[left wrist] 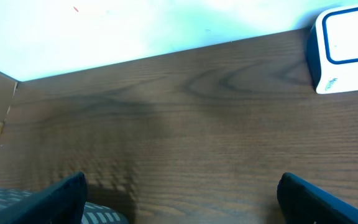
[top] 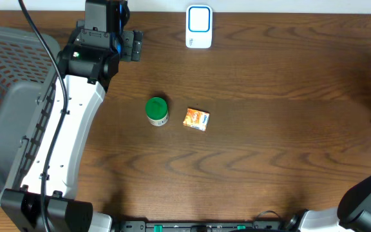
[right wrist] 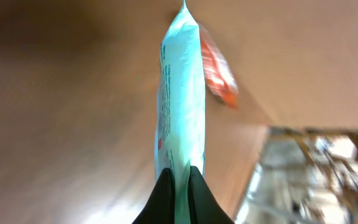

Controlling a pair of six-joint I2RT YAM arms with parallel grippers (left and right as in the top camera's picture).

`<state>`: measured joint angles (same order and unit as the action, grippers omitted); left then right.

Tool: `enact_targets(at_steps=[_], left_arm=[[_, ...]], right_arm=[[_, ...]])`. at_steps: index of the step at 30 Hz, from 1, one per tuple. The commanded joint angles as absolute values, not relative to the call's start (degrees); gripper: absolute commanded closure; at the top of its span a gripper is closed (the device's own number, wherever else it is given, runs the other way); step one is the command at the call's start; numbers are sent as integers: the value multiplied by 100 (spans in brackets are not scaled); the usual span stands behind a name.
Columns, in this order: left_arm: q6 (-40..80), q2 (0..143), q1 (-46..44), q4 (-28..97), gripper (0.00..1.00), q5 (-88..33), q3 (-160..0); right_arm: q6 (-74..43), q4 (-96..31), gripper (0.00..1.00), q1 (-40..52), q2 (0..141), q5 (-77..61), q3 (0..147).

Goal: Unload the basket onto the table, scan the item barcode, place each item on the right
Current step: 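Carry the wipe pouch to the right edge and drop it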

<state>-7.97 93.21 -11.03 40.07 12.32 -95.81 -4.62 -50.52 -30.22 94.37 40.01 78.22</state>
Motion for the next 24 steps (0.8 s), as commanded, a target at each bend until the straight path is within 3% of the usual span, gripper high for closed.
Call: enact_targets(at_steps=[1, 13, 15, 17, 18, 20, 21, 24], left_arm=[[-832, 9244, -1090, 4010, 2, 1262, -9579], [-834, 9244, -1090, 4010, 2, 1262, -9579], [-834, 9244, -1090, 4010, 2, 1262, -9579], [-834, 9244, -1090, 4010, 2, 1262, -9579], [-834, 9244, -1090, 4010, 2, 1262, -9579], [-834, 9244, -1090, 4010, 2, 1262, -9579], [-834, 9244, -1090, 4010, 2, 1262, -9579], [-834, 9244, -1090, 4010, 2, 1262, -9579]], right_arm=[[-480, -4517, 99, -3417, 9432, 4965, 7509], [-252, -3771, 96, -4274, 9758, 3892, 7070], [-250, -3760, 91, -4364, 9776, 3717, 7070], [-252, -3745, 73, -4429, 9773, 3564, 7070], [-252, -3726, 37, -4440, 9773, 3492, 7070], [-250, -3704, 8, -4414, 9773, 3258, 7091], [-250, -3704, 1, -4383, 9773, 3127, 7113], [-250, -3815, 1, -4174, 9727, 2484, 7279]])
